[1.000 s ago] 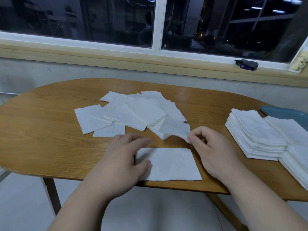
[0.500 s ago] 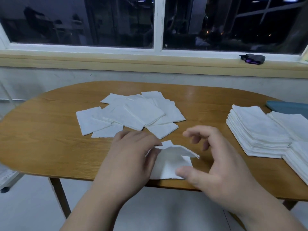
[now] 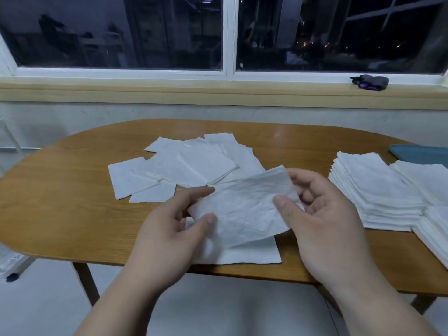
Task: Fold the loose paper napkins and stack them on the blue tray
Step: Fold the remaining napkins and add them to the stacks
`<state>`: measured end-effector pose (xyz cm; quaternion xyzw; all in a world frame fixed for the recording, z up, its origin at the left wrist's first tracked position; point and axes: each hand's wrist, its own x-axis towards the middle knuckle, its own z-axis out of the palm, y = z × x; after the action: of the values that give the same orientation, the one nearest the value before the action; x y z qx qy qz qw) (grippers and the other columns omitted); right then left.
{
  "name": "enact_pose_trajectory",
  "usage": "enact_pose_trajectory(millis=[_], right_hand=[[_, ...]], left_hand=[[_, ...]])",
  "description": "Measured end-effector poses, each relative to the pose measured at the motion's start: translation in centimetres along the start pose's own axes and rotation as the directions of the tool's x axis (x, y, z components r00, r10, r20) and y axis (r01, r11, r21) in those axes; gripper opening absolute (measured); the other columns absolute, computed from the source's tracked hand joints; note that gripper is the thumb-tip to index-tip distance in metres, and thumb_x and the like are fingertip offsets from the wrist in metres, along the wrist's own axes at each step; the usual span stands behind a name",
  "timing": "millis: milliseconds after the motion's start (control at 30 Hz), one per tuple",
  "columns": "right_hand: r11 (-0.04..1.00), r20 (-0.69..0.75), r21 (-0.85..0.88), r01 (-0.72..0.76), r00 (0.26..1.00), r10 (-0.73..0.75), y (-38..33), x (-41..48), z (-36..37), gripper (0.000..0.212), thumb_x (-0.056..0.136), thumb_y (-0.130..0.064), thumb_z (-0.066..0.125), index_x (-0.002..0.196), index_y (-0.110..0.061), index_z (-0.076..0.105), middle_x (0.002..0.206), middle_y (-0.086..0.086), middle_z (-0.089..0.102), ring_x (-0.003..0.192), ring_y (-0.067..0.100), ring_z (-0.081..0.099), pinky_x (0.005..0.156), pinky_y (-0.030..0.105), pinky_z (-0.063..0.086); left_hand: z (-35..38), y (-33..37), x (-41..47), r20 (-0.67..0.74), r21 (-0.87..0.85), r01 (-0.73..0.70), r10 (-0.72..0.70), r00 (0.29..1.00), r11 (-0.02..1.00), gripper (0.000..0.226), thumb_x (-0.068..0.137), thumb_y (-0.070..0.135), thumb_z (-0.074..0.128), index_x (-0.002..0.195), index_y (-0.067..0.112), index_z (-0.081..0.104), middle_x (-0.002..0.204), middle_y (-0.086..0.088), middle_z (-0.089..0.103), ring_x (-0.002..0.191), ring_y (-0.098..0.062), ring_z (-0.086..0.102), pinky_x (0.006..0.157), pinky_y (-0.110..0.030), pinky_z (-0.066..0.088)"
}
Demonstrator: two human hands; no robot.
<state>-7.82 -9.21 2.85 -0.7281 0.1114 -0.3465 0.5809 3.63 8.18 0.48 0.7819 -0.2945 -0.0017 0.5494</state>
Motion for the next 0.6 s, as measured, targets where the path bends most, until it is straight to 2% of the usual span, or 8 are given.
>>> enact_pose_trajectory(millis=[67,133,167,267,333,367,433,600], right_hand=[[0.998,0.02,0.008,-0.056,0.998,0.056,0.4,0.1,0.0,0.043,0.095,-0.005,0.061,0.122,-0.038,0.056,0.087,-0.001,0.075,0.076,0.012,0.071,0.067,0.027,0.057],[0.993,0.029,-0.088,-0.077,0.996,0.08,1.3,0.2,-0.1,0.059,0.095,-0.013,0.062,0.133,-0.054,0.042,0.077,0.013,0.066,0.065,0.028,0.059,0.064,0.038,0.048],[0.986,0.04,-0.149,-0.072,0.996,0.079,1.7,0.2,-0.2,0.066,0.095,-0.016,0.062,0.136,-0.06,0.036,0.074,0.017,0.06,0.064,0.031,0.053,0.063,0.038,0.044],[0.965,0.083,-0.263,-0.002,0.996,0.024,2.2,-0.1,-0.2,0.061,0.096,-0.015,0.061,0.132,-0.062,0.045,0.069,0.011,0.055,0.059,0.012,0.05,0.058,0.021,0.041],[0.952,0.107,-0.306,0.009,0.994,0.025,2.2,-0.3,-0.2,0.045,0.095,-0.012,0.06,0.113,-0.054,0.065,0.083,-0.017,0.073,0.082,-0.002,0.066,0.069,0.014,0.05],[0.945,0.12,-0.328,0.004,0.992,0.037,2.2,-0.3,-0.2,0.04,0.096,-0.011,0.06,0.104,-0.05,0.069,0.094,-0.029,0.071,0.094,-0.008,0.063,0.072,0.009,0.047],[0.931,0.141,-0.365,0.0,0.989,0.055,2.4,-0.3,-0.2,0.035,0.096,-0.012,0.06,0.097,-0.044,0.073,0.095,-0.037,0.067,0.096,-0.011,0.061,0.073,0.004,0.043],[0.876,0.175,-0.481,0.027,0.982,0.065,3.4,-0.1,-0.3,0.025,0.095,-0.014,0.06,0.103,-0.029,0.077,0.08,-0.019,0.065,0.078,0.001,0.059,0.063,0.009,0.04]], left_hand=[[-0.2,0.4,0.0,-0.038,-0.112,0.034,-0.039,0.999,0.993,0.042,0.086,0.021,0.071,0.108,0.057,0.065,0.076,0.011,0.064,0.069,-0.013,0.061,0.068,-0.021,0.048],[-0.5,0.6,0.1,-0.045,-0.194,0.065,-0.074,0.996,0.979,0.046,0.088,0.022,0.069,0.115,0.06,0.061,0.081,-0.004,0.064,0.075,-0.026,0.062,0.072,-0.037,0.05],[-0.7,0.5,0.2,-0.042,-0.187,0.073,-0.082,0.996,0.98,0.048,0.089,0.024,0.068,0.117,0.062,0.058,0.083,-0.007,0.063,0.074,-0.023,0.062,0.071,-0.037,0.049],[-1.0,0.4,0.3,-0.014,-0.068,0.064,-0.065,0.998,0.996,0.036,0.091,0.03,0.066,0.11,0.06,0.064,0.066,0.016,0.06,0.067,0.006,0.056,0.062,-0.01,0.04],[-1.3,0.5,0.3,0.019,-0.068,0.091,-0.09,0.996,0.994,0.023,0.089,0.028,0.068,0.099,0.049,0.073,0.083,0.038,0.067,0.087,0.023,0.057,0.068,0.002,0.039],[-1.4,0.4,0.4,0.038,-0.06,0.106,-0.104,0.994,0.993,0.019,0.088,0.029,0.069,0.094,0.045,0.075,0.09,0.039,0.067,0.092,0.025,0.056,0.07,0.003,0.039],[-1.6,-0.1,0.6,0.073,0.009,0.122,-0.122,0.99,0.993,0.013,0.085,0.032,0.071,0.088,0.043,0.077,0.091,0.037,0.069,0.092,0.023,0.057,0.067,0.0,0.04],[-2.0,-1.1,0.7,0.114,0.077,0.141,-0.149,0.982,0.987,0.013,0.087,0.028,0.071,0.089,0.039,0.078,0.09,0.031,0.07,0.089,0.014,0.061,0.069,-0.006,0.041]])
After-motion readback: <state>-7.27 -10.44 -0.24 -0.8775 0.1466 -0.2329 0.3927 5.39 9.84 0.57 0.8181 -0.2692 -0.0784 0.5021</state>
